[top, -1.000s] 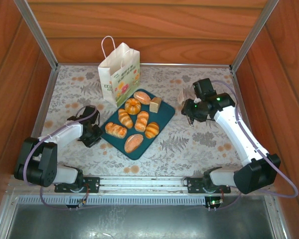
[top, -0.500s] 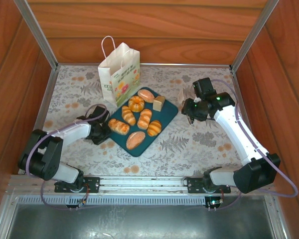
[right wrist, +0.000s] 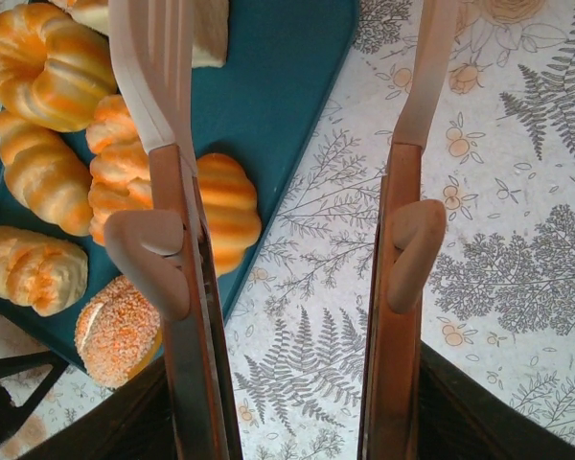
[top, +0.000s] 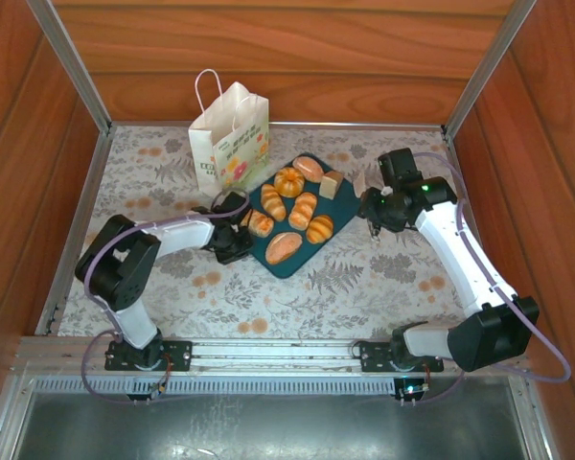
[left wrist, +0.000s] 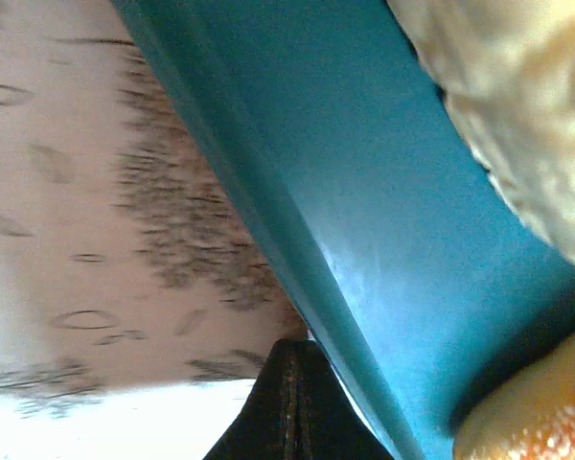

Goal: Place the fake bread into the paper bag

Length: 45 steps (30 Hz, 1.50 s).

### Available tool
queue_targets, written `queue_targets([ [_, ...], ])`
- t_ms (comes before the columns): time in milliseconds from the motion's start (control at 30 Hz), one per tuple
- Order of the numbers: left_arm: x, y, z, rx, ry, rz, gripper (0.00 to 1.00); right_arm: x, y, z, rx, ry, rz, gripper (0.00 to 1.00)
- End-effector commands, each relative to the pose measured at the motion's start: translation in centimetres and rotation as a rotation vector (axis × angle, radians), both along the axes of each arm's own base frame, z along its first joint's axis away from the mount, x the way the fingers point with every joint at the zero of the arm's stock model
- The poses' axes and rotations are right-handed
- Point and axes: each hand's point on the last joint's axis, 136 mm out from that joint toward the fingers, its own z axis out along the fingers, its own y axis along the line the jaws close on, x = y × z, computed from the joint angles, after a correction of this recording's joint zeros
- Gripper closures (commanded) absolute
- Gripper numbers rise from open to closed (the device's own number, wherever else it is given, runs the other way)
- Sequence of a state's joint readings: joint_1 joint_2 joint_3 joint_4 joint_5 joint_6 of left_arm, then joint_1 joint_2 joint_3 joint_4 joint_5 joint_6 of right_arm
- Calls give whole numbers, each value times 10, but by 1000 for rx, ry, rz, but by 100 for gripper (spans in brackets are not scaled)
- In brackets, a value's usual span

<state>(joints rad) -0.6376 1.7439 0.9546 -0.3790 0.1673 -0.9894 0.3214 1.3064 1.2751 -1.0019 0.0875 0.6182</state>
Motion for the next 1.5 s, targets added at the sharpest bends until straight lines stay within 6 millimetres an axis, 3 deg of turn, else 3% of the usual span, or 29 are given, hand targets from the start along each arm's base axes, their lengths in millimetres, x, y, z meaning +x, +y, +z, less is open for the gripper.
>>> queue_targets([
  [0,-4,-23,-4,-28,17,-77,100,3,-9,5,-15,-18,-23,43],
  [133,-6,-35,4,-57,6,-121,100,4,-13,3,-9,-15,-34,43],
  [267,-13,-31,25,-80,-29,-156,100,3,-15,4,1,-19,-45,43],
  [500,-25,-3,89,-79,-187,-167,100,2,-12,13,39,-47,-49,43],
  [567,-19,8,112,-54,-260,-152,91,2,-10,15,52,-52,-45,43],
  [700,10,37,159,-43,-376,-69,62,4,-4,15,83,-51,-34,43],
  [933,87,104,232,-10,-560,99,34,9,4,17,115,-56,-9,43],
  [1133,139,148,286,26,-680,166,16,10,8,19,124,-56,10,42],
  [1267,164,166,305,39,-722,184,10,13,10,23,122,-52,32,41],
  [1333,174,173,312,59,-741,169,0,19,13,25,122,-53,44,40],
  [1467,192,180,317,116,-743,113,0,33,19,29,130,-55,55,39],
])
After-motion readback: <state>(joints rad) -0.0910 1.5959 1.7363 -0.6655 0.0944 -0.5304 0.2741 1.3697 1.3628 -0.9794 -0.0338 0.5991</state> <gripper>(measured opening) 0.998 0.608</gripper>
